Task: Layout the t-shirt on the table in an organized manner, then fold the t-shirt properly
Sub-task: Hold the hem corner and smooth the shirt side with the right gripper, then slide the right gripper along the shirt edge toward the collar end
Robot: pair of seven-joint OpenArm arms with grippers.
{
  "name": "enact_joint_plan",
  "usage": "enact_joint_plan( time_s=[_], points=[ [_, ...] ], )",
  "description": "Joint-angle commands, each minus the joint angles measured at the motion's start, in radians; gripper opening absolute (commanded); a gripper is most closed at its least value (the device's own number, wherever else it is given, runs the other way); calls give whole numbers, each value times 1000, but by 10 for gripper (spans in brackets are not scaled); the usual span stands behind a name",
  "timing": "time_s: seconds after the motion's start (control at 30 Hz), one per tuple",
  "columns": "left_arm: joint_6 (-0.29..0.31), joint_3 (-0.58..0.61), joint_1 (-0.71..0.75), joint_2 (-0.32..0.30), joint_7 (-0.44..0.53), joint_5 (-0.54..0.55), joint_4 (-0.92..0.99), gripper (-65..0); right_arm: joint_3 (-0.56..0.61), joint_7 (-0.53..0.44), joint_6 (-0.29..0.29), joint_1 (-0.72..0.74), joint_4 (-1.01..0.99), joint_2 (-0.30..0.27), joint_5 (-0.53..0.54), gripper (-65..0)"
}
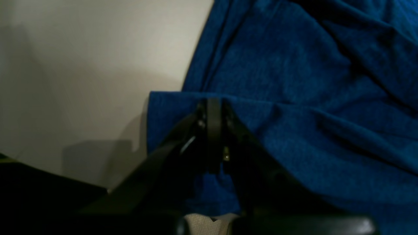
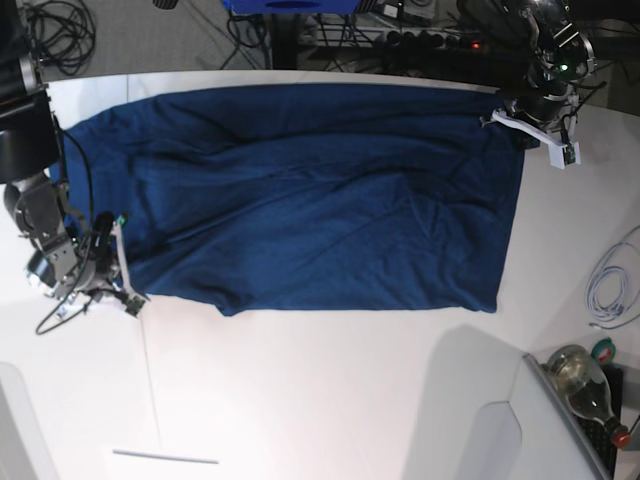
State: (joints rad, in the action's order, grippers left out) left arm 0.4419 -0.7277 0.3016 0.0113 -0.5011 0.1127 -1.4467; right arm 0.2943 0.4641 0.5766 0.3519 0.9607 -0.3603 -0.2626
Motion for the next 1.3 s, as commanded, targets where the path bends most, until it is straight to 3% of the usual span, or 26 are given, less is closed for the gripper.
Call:
enact_joint_plan(
  time_s=[0.0,0.27,0.43,0.87,0.93,0.97,1.03,1.1,1.13,1.27],
  points=[
    [-4,-5,-2,-12,20,11,-13,-650,-10,-9,-10,36,14,-10,1,-636],
    [-4,-5,5,-10,20,14,-22,-650,-11,-57,-11,106,-87,7,1,-636],
    [-4,-7,9,-10,20,15,-24,-650,-11,-77,-99,131,-124,10,3,-636],
    [-4,-5,18,-3,11,15,-125,-650,-33,-152,-226,149,-118,10,4,-626],
    [-2,-5,18,9,-8,15,-125,-650,-83,-103,-192,132,-84,11,4,-591],
    [-1,-5,18,11,-12,15,-125,-650,-93,-44,-142,112,-42,7,4,-548],
    [-1,-5,15,13,-11,15,-125,-650,-88,60,16,59,91,0,1,-425],
    [-1,1,6,14,-11,15,-121,-650,-80,98,104,3,205,-30,1,-333],
    [-1,1,5,14,-9,15,-118,-650,-80,107,119,-15,240,-39,1,-308],
    [-1,3,-37,14,-9,15,-96,-650,-82,101,118,-12,182,-39,1,-320]
  ],
)
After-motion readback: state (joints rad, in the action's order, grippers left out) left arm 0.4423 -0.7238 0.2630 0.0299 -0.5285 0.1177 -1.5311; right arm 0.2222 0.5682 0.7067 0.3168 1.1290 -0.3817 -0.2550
